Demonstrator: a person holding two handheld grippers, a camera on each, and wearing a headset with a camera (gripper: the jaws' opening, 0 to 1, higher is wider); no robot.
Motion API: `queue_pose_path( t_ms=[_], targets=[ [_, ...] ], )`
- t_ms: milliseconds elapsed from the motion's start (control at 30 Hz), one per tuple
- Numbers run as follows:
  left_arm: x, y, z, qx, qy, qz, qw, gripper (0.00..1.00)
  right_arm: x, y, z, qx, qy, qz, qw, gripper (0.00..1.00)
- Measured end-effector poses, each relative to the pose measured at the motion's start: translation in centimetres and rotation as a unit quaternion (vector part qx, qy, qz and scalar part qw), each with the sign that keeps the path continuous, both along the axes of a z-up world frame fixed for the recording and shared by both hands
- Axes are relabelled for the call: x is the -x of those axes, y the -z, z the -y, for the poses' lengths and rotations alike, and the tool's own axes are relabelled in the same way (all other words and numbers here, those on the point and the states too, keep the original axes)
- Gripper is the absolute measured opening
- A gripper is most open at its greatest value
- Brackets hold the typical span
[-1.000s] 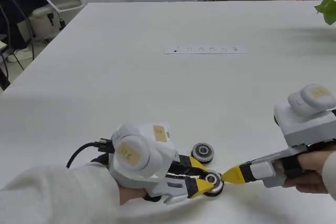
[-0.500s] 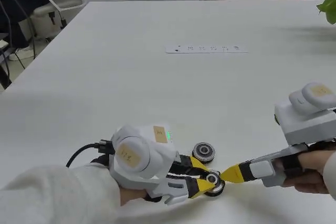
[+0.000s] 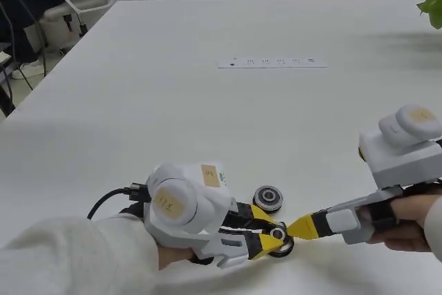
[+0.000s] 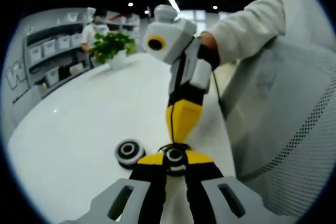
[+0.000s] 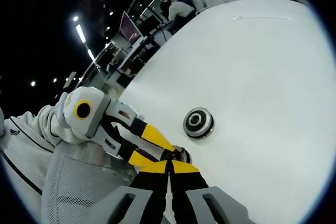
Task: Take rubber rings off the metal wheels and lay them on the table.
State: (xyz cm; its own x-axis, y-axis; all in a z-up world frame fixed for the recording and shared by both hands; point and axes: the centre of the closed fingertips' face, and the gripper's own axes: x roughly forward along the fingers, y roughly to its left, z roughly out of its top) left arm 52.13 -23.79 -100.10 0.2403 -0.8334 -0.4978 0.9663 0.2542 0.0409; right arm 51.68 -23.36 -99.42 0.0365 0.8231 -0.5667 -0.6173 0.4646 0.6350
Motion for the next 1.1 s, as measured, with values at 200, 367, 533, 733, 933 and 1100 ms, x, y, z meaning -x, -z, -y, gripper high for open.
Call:
queue_pose_path(
  t_ms=[200, 367, 533, 733, 933, 1100],
  targets=[
    [-0.1, 0.0, 0.0, 0.0, -0.001, 0.0, 1.0, 0.13, -0.6, -1.1, -1.0, -0.022, -0.014, 0.046, 0.9986, 0.0],
    [0.0, 0.0, 0.0, 0.0, -0.002, 0.0, 1.0, 0.13, -0.5, -0.6, -0.4, -0.017, 0.005, 0.009, 0.9998, 0.0],
    [0.0, 0.0, 0.0, -0.001, 0.003, 0.007, 1.0, 0.13, -0.6, -0.2, -0.2, -0.005, 0.014, 0.007, 0.9999, 0.0],
    [-0.2, -0.1, 0.0, 0.005, -0.01, -0.016, 0.9998, 0.14, -0.6, -0.1, 0.0, -0.001, 0.02, 0.004, 0.9998, 0.0],
    [0.0, -0.2, -0.2, -0.007, -0.007, -0.022, 0.9997, 0.14, -0.4, 0.1, 0.0, 0.003, 0.018, 0.001, 0.9998, 0.0],
    [0.0, -1.0, -0.4, -0.003, -0.007, -0.025, 0.9997, 0.12, -0.3, -0.1, 0.0, 0.001, 0.018, 0.001, 0.9998, 0.0]
  ],
)
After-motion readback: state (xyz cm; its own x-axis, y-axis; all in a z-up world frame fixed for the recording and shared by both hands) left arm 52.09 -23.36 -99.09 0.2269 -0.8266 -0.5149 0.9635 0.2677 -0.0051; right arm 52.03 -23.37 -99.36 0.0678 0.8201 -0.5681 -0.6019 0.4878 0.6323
